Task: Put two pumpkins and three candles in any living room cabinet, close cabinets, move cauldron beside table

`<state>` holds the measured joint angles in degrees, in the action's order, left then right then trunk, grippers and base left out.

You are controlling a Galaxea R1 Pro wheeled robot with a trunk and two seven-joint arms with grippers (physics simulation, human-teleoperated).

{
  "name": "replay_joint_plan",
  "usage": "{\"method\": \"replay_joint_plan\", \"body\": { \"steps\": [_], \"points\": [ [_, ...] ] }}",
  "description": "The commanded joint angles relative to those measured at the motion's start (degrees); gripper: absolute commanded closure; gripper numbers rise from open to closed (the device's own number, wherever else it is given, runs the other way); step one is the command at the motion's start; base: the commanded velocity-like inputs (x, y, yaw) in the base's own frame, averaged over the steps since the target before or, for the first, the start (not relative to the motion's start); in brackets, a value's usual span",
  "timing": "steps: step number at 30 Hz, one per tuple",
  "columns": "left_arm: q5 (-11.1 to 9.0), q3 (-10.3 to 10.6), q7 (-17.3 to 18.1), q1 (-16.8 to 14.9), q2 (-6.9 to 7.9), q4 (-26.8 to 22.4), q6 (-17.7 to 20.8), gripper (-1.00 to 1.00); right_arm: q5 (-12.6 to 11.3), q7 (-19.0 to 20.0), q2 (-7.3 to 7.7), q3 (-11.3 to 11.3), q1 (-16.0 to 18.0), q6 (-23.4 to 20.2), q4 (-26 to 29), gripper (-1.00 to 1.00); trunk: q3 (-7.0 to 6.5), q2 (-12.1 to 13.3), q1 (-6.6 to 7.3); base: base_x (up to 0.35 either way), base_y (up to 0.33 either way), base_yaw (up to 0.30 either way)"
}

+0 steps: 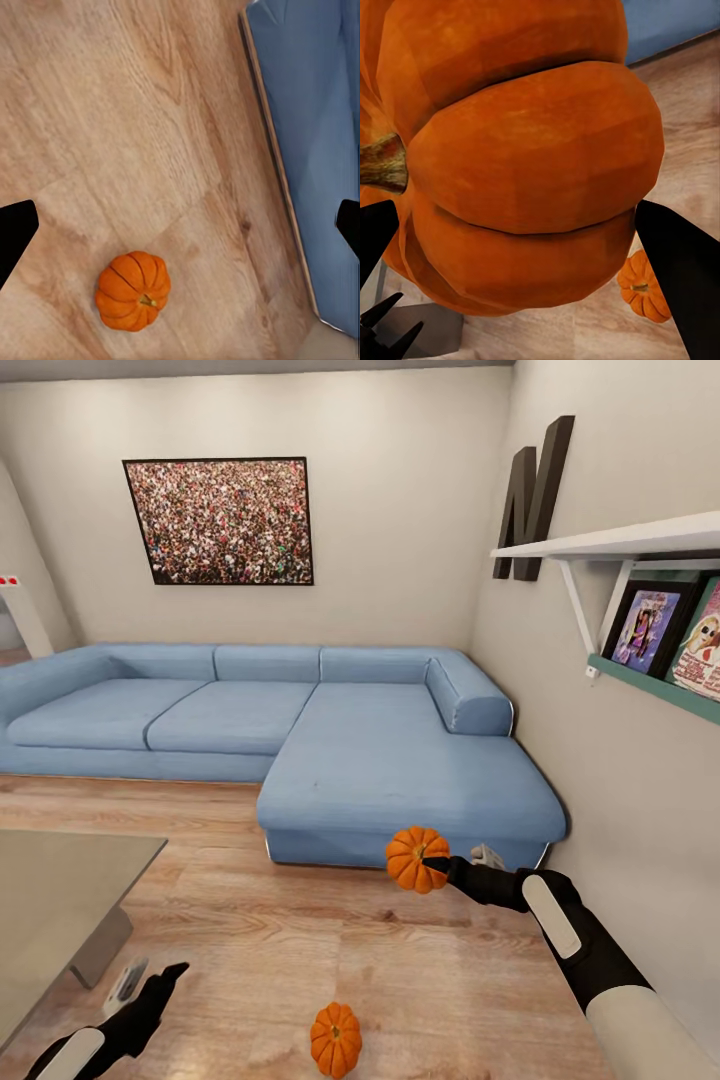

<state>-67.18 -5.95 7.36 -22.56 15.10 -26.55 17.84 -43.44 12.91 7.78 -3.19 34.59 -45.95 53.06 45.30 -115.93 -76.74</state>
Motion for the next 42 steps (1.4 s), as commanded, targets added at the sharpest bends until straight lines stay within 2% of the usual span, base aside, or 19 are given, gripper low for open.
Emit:
{"method": "replay_joint_plan", "body": {
  "steps": [1,5,8,14,31,36,42],
  "points": [
    [-0.3,-0.3,0.2,0.0,-0.04,0.0,0.5,-1.00,0.2,0.3,0.04,-0.1,0.0,-0.1,0.0,1.00,0.05,0.0,0.01,0.004,-0.005,0.001],
    [-0.1,-0.3,0.6,0.0,-0.01,0.0,1.3,-1.00,0.2,0.3,0.04,-0.1,0.0,0.0,0.0,1.00,0.05,0.0,0.01,0.002,-0.002,0.000],
    [-0.1,-0.3,2.6,0.0,0.04,0.0,2.4,-1.00,0.2,0.3,0.04,-0.1,0.0,0.0,0.0,1.00,0.05,0.0,0.01,0.000,0.000,0.000],
    [-0.1,-0.3,5.8,0.1,0.23,0.1,3.9,-1.00,0.1,0.4,0.04,0.0,0.0,0.0,0.0,1.00,1.13,-2.4,-1.31,0.000,0.000,0.000],
    [0.4,-0.1,7.0,0.1,0.22,0.1,6.5,-1.00,0.1,1.1,0.13,0.0,-0.1,0.2,0.1,1.00,4.18,-9.2,-5.04,0.000,0.000,0.000],
    [0.3,0.0,9.2,0.1,0.24,0.2,6.8,-1.00,0.1,1.4,0.19,0.1,-0.2,0.2,0.1,1.00,5.08,-11.3,-6.14,0.000,0.000,0.000],
    [0.4,0.0,10.3,0.1,0.20,1.8,7.7,-1.00,0.0,1.5,0.18,0.1,-0.2,0.2,0.1,1.00,6.16,-13.7,-7.46,0.000,0.000,0.000]
  ]
}}
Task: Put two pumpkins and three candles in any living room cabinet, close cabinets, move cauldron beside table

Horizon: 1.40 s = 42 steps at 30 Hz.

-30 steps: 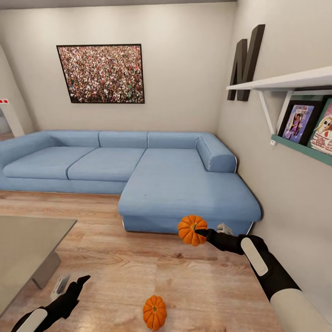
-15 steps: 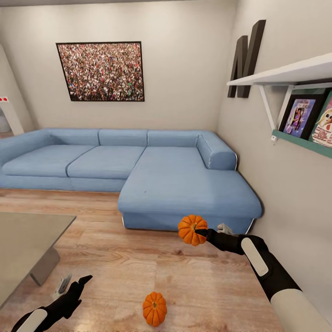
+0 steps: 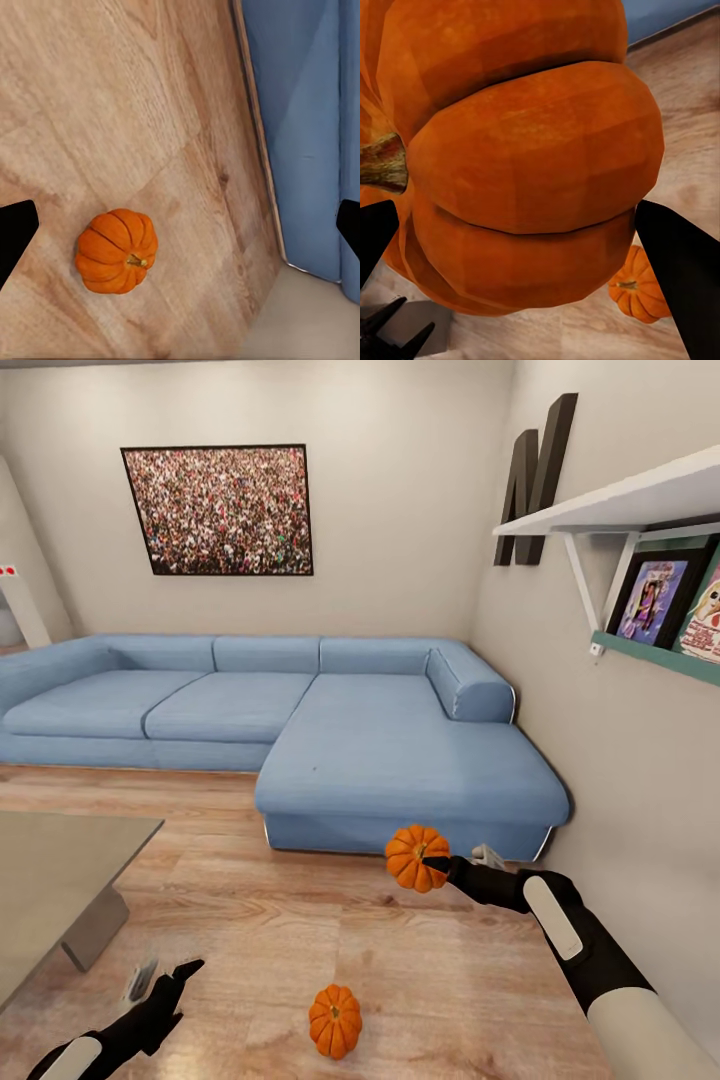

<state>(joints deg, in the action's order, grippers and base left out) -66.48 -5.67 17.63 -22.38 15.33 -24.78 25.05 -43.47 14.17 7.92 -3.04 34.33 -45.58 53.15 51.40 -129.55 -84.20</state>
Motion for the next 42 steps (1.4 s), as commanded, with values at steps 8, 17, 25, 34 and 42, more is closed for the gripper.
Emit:
{"method": "replay_joint_plan", "body": {
  "steps": [8,17,25,34,42],
  "points": [
    [-0.2,0.0,0.2,0.0,-0.18,0.9,-0.1,-1.00,0.0,1.1,0.00,-0.3,0.0,-0.5,0.8,1.00,1.49,-3.2,-1.75,0.000,0.000,0.000],
    [-0.2,0.1,0.2,0.0,-0.34,1.0,-0.4,-1.00,-1.9,2.0,-0.01,-0.2,0.0,-10.1,5.1,1.00,3.11,-6.9,-3.73,0.000,0.000,0.000],
    [-0.2,0.1,0.2,0.0,-0.38,1.0,-0.8,-1.00,-3.0,1.6,-0.01,-0.3,0.0,-14.1,7.7,1.00,4.55,-10.1,-5.49,0.000,0.000,0.000],
    [-0.2,0.1,0.2,0.0,-0.38,1.0,-0.9,-1.00,-3.1,1.5,0.00,0.0,0.0,-14.4,7.6,1.00,6.16,-13.7,-7.46,0.000,0.000,0.000],
    [-0.2,0.1,0.2,-0.1,-0.46,1.0,-1.7,-1.00,-3.1,1.5,0.06,0.1,0.0,-14.4,7.5,1.00,7.93,-13.8,-7.67,0.000,0.000,0.000]
  ]
}}
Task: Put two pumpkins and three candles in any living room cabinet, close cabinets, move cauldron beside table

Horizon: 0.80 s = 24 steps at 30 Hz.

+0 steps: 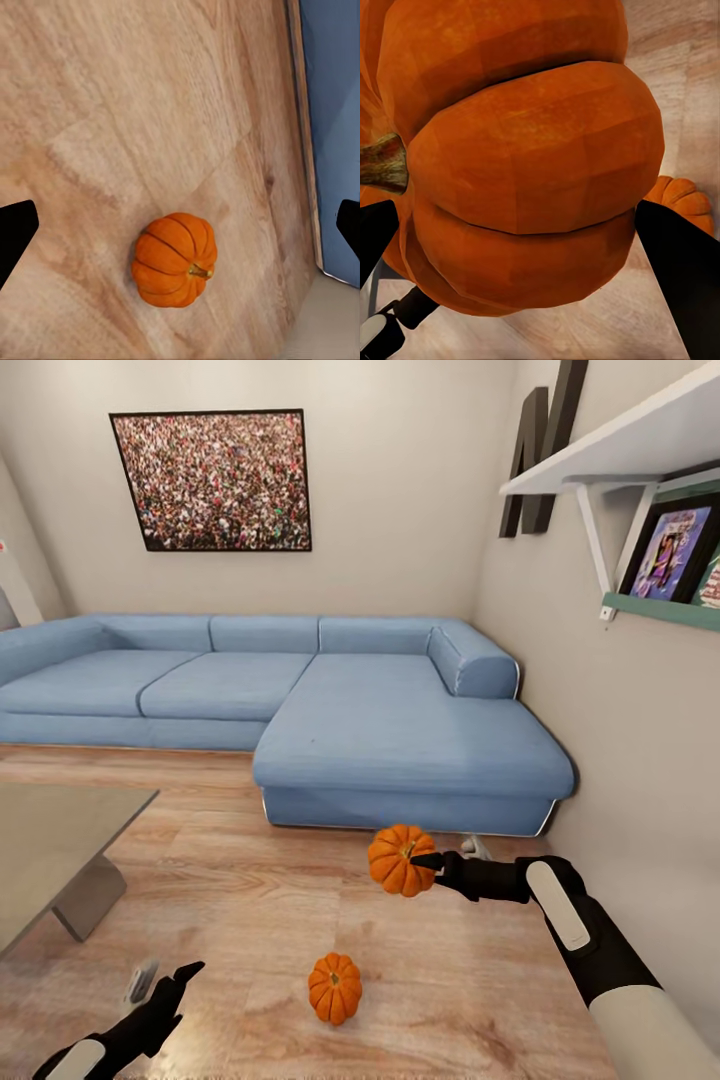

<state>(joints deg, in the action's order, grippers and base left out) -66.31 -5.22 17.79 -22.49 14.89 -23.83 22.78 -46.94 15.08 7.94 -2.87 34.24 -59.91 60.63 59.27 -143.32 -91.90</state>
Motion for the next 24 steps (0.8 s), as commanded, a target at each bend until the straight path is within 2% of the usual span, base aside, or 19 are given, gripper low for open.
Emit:
{"method": "replay_joint_plan", "body": {
  "steps": [1,7,24],
  "points": [
    [-0.3,-0.3,0.0,-0.1,-0.03,0.0,0.3,-1.00,0.4,0.6,0.05,0.0,0.0,-0.1,0.0,1.00,0.28,0.0,-0.01,0.000,0.000,0.000],
    [-0.3,0.1,-0.7,-0.3,-0.08,0.2,-1.0,-1.00,0.4,0.5,0.00,0.0,0.0,-0.1,-0.1,1.00,1.61,-0.1,-0.16,0.000,0.000,0.000],
    [-0.1,0.0,-0.5,-4.9,-0.41,0.2,-0.6,-1.00,0.4,0.5,0.12,0.2,0.0,-0.1,-0.1,1.00,5.38,-0.3,-0.60,0.000,0.000,0.000]
  ]
}}
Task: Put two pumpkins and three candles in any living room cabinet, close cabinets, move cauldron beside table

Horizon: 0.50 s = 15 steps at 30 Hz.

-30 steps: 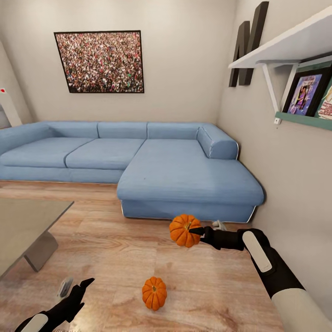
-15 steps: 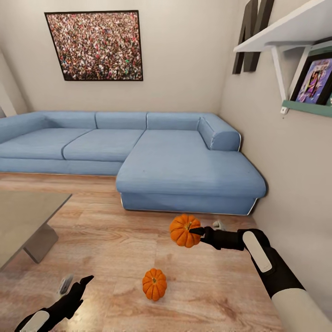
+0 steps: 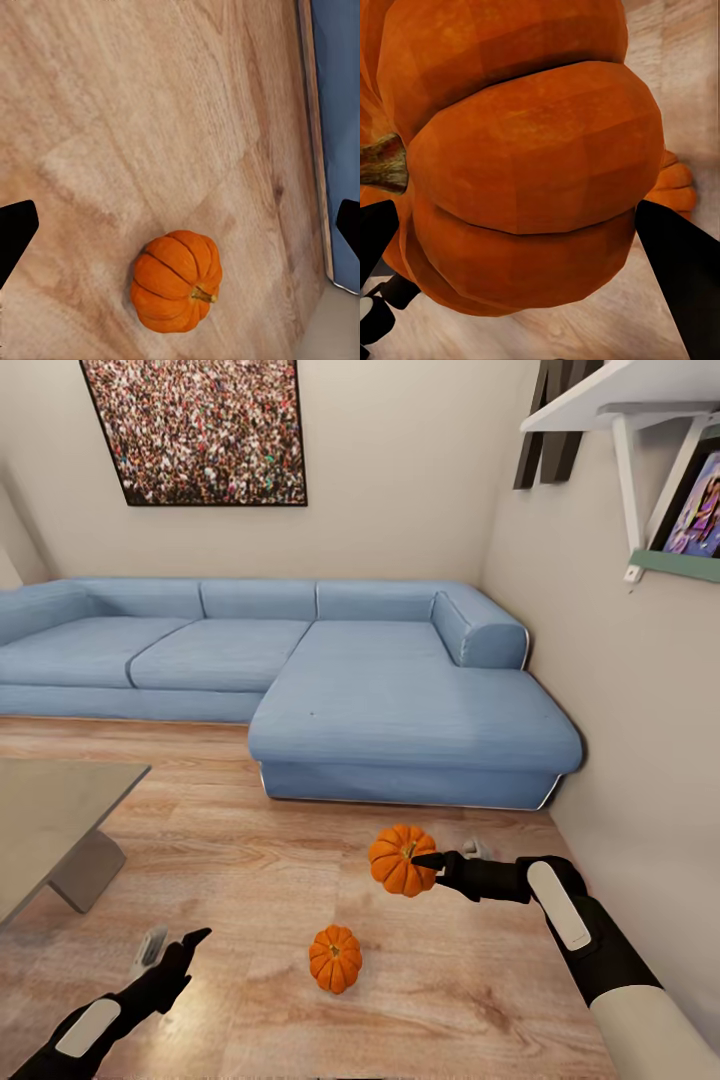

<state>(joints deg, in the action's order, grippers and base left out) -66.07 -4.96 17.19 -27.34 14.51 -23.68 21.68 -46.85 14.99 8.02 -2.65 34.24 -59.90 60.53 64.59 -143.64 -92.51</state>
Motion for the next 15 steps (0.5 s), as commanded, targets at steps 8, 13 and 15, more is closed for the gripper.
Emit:
{"method": "replay_joint_plan", "body": {
  "steps": [8,13,15],
  "points": [
    [-0.4,-0.2,0.2,-0.3,-0.01,0.1,0.0,-1.00,0.3,0.6,0.12,0.6,0.0,-0.1,0.0,1.00,1.83,-0.1,-0.19,0.000,0.000,0.000],
    [-0.5,-0.3,-0.1,-0.3,0.00,1.2,0.0,-1.00,0.3,0.6,0.15,0.6,0.0,-0.1,0.0,1.00,2.93,-0.2,-0.32,0.000,0.000,0.000],
    [-0.4,-0.3,-0.1,-0.3,-0.05,2.1,0.1,-1.00,0.3,0.6,0.15,0.6,0.0,-0.1,0.0,1.00,3.38,-0.2,-0.37,0.000,0.000,0.000]
  ]
}}
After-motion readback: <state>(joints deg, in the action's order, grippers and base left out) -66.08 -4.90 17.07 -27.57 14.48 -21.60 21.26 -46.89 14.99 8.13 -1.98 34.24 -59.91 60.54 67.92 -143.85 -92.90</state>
